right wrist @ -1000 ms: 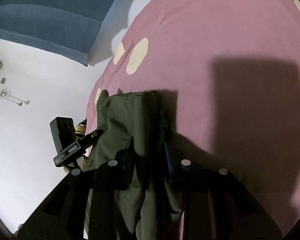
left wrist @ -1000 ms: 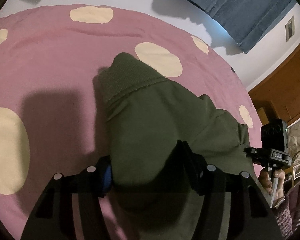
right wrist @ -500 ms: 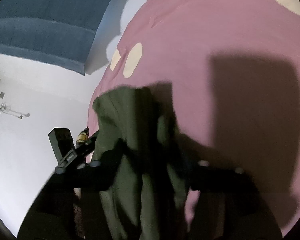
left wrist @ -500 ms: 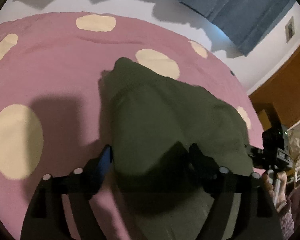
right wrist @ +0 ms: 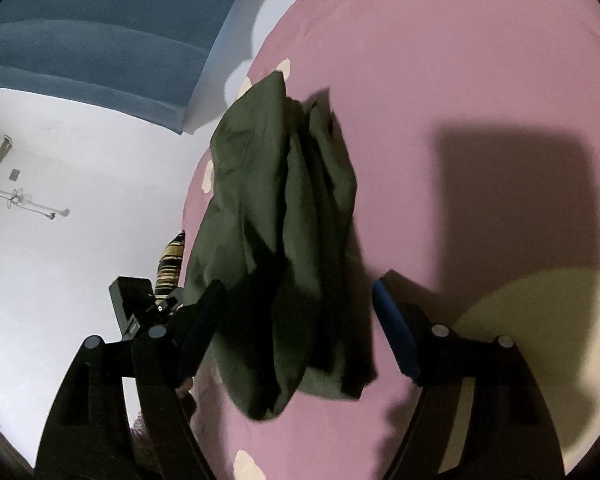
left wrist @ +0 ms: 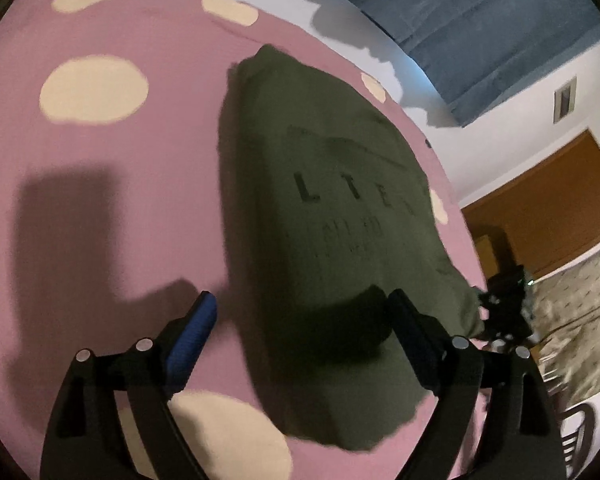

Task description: Fold small clothes

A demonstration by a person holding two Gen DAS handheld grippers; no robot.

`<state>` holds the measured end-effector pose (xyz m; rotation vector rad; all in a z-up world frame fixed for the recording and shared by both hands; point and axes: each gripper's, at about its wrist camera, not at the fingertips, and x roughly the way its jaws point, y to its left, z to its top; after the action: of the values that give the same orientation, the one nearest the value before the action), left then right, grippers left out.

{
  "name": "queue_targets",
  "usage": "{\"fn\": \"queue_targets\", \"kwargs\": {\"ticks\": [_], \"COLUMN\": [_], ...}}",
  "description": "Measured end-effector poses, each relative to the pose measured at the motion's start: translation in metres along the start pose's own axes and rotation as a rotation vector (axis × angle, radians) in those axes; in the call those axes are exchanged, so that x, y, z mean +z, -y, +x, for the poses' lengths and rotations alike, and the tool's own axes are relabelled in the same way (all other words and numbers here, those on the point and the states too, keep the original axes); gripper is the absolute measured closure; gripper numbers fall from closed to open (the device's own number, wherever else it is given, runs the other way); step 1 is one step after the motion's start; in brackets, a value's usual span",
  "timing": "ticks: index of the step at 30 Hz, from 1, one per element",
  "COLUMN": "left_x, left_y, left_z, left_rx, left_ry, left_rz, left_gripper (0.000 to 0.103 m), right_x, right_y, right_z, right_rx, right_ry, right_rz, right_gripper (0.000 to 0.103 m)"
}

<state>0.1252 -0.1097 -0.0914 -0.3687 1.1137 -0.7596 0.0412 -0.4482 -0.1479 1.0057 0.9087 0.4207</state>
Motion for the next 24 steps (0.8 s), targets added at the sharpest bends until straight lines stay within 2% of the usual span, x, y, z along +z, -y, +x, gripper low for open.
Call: {"fn": "queue_targets", "kwargs": {"ticks": [8, 14, 20, 24], "left_x": [-0.011, -0.017, -0.018, -0.018], "left_y": [0.010, -0.010, -0.007, -0.006], "left_z": [0.007, 0.019, 0.018, 0.016], "left_rx": [-0.064, -0.152, -0.128, -0.117], "left_ry": [-0.031, -0.078, -0.070, -0.081], "left_rz": [0.005, -0.092, -0.056, -0.047], "left_gripper": [0.017, 0.017, 0.016, 0.016], "right_x": [-0.011, -0.014, -0.016, -0.016], "right_y": [0.001, 0.003, -0.001, -0.002], "right_z": [-0.003, -0.010, -0.014, -0.011], "right_rx": [0.037, 0.026, -0.049, -0.058], "right_ry": [0.005, 0.010, 0.031, 0.021], "right_rz": [0.019, 0.015, -0.006, -0.018], "right_gripper": [0.028, 0.028, 0.027, 0.027]}}
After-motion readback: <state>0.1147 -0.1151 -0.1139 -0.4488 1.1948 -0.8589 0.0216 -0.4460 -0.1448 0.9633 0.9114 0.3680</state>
